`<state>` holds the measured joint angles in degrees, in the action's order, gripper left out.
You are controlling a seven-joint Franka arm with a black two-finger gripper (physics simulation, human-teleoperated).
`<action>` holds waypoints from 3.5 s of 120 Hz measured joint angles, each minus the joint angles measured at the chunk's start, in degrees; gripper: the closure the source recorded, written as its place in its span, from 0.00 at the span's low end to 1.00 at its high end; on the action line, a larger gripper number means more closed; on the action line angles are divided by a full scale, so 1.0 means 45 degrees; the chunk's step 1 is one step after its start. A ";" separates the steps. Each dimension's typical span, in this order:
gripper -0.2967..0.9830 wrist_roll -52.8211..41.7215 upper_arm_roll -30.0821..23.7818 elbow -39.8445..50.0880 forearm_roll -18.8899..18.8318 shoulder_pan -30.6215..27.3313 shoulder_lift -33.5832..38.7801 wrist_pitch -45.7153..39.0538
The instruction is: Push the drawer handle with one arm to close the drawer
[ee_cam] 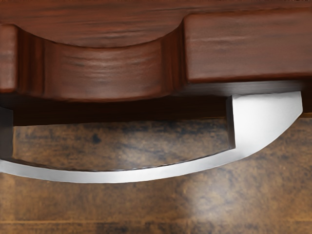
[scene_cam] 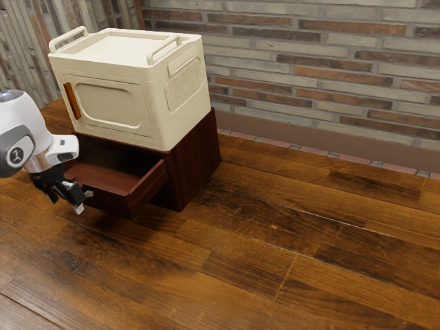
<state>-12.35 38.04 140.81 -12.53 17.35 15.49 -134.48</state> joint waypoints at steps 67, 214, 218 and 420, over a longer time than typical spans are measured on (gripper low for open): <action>0.81 -0.0356 0.0043 -0.0281 -0.0042 0.0033 -0.0148 -0.0140; 0.85 -0.0286 0.0015 -0.2418 0.0651 0.0456 -0.2422 -0.0151; 0.85 -0.0286 0.0009 -0.2492 0.0699 0.0460 -0.2503 -0.0152; 0.84 -0.0481 -0.2397 -0.6446 0.2896 -0.1465 -0.6415 -0.0055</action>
<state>-14.51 27.26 111.80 0.50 10.75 -13.38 -134.73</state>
